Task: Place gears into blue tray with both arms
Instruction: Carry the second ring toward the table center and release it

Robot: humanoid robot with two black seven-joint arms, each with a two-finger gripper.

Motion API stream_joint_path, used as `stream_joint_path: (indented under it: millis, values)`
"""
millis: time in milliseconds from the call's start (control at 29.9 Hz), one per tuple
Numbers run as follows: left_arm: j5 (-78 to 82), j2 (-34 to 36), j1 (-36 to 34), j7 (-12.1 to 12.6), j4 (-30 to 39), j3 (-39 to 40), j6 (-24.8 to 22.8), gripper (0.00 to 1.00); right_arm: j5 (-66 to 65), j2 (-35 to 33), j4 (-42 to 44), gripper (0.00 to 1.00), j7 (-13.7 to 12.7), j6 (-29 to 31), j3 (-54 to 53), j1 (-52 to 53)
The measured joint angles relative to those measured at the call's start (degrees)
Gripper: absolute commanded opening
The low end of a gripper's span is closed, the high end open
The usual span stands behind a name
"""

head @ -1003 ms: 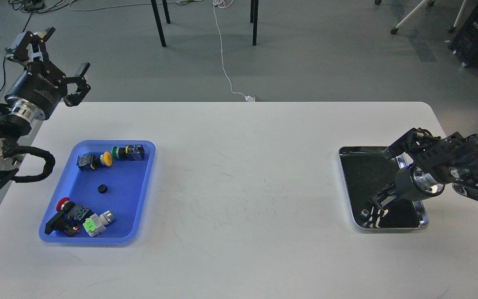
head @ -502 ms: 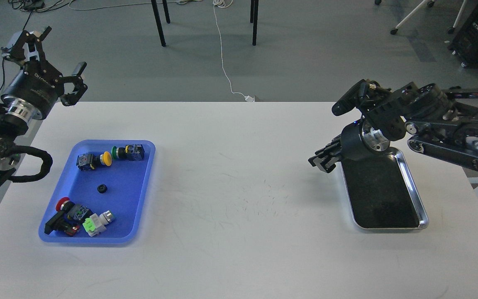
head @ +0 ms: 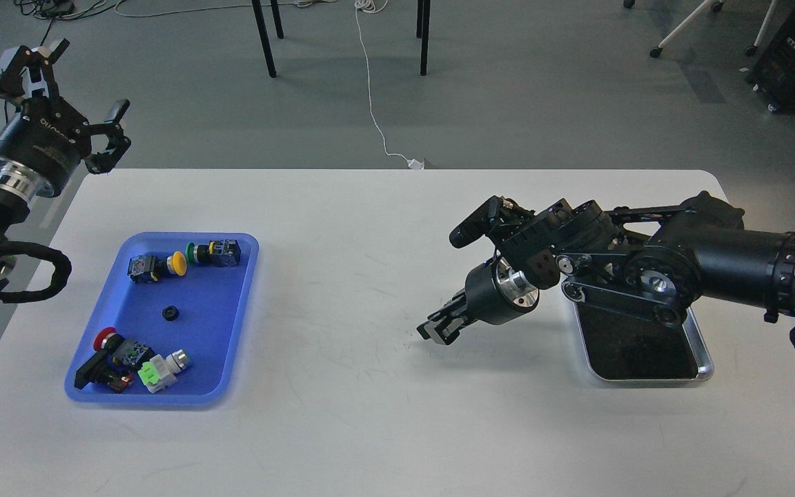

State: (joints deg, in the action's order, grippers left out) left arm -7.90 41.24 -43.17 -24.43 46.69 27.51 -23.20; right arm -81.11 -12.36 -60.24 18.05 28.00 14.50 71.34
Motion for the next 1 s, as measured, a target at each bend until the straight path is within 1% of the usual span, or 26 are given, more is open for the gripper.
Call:
stream_joint_path:
  millis: [134, 368, 401, 568, 669, 769, 802, 869, 970, 1003]
  values:
    - [0.00, 0.30, 0.55, 0.00, -0.02, -0.05, -0.01, 0.98, 0.55, 0.52, 0.20, 0.10, 0.49, -0.01, -0.09, -1.89]
    - [0.11, 0.31, 1.04, 0.00, -0.02, -0.08, 0.19, 0.98, 0.60, 0.58, 1.69, 0.13, 0.52, -2.30, -0.10, -4.28]
    - [0.13, 0.31, 1.04, 0.00, -0.02, -0.08, 0.22, 0.98, 0.60, 0.58, 2.05, 0.15, 0.52, -2.37, -0.10, -4.34]
    - [0.25, 0.18, 1.03, 0.00, -0.02, -0.03, 0.55, 0.98, 0.61, 0.13, 2.73, 0.38, 0.42, -2.44, -0.40, -4.37]
    - [0.33, 0.16, 0.99, 0.00, 0.03, -0.01, 0.72, 0.98, 0.61, -0.09, 2.99, 0.44, 0.20, -2.44, -0.89, -4.34]
    - [0.37, 0.16, 0.98, -0.26, 0.06, 0.04, 0.77, 0.98, 0.61, -0.22, 3.36, 0.53, 0.15, -2.44, -1.30, -4.09]
    - [0.37, 0.16, 0.98, -0.34, 0.07, 0.07, 0.78, 0.98, 0.61, -0.37, 3.44, 0.58, 0.15, -2.44, -1.68, -4.04]
    - [0.40, 0.39, 0.98, -0.39, 0.08, 0.07, 0.77, 0.98, 0.61, -0.92, 3.69, 0.62, 0.15, -2.35, -2.81, -4.01]
    - [0.42, 1.11, 0.98, -0.45, 0.10, 0.07, 0.60, 0.98, 0.63, -1.68, 4.43, 0.83, 0.14, -2.26, -5.31, -4.00]
    - [0.42, 1.37, 0.93, -0.50, 0.23, 0.07, 0.50, 0.98, 0.75, -1.91, 4.90, 0.88, 0.09, -2.26, -6.76, -4.00]
